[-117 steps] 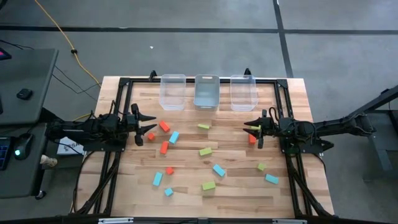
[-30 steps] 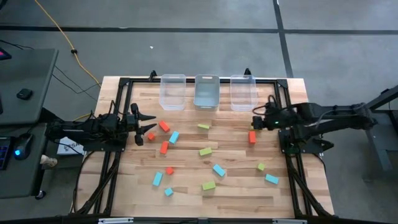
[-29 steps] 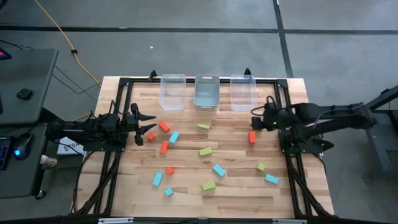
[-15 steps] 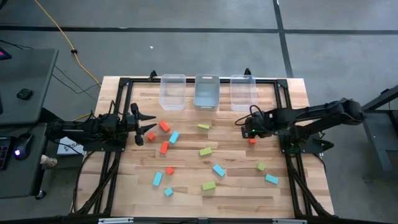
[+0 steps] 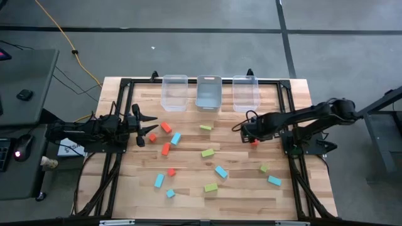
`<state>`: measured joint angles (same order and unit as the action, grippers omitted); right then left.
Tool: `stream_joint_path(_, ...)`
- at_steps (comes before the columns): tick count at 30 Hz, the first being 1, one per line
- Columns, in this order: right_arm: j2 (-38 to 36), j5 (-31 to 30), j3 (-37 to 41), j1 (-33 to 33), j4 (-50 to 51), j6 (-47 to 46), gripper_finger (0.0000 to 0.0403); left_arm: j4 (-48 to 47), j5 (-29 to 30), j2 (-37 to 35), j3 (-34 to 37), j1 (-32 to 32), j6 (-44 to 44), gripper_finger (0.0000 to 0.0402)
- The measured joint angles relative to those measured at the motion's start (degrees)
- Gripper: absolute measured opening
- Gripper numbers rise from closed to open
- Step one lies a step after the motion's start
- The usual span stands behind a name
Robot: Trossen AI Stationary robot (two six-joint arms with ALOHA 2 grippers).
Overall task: Sort & place blocks by color
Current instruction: Put the orange block into the right transparent bin
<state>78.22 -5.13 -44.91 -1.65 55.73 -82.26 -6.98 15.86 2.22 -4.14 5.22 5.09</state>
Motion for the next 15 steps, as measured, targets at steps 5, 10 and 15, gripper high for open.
stream_joint_path(5, 2.9, -0.32, 0.0, 0.0, -0.92, -0.22, 0.0216, 0.0, 0.0, 0.0, 0.0, 0.0, -0.14, 0.0133)
stream_joint_path(10, 6.12, -0.32, 0.0, 0.08, -2.08, -0.24, 0.0216, 0.0, 0.0, 0.0, 0.02, 0.02, 0.05, 0.0133)
stream_joint_path(15, 9.18, -0.3, 0.0, 0.13, -3.32, -0.24, 0.0216, 0.04, -0.02, 0.0, 0.01, 0.02, 0.05, 0.0133)
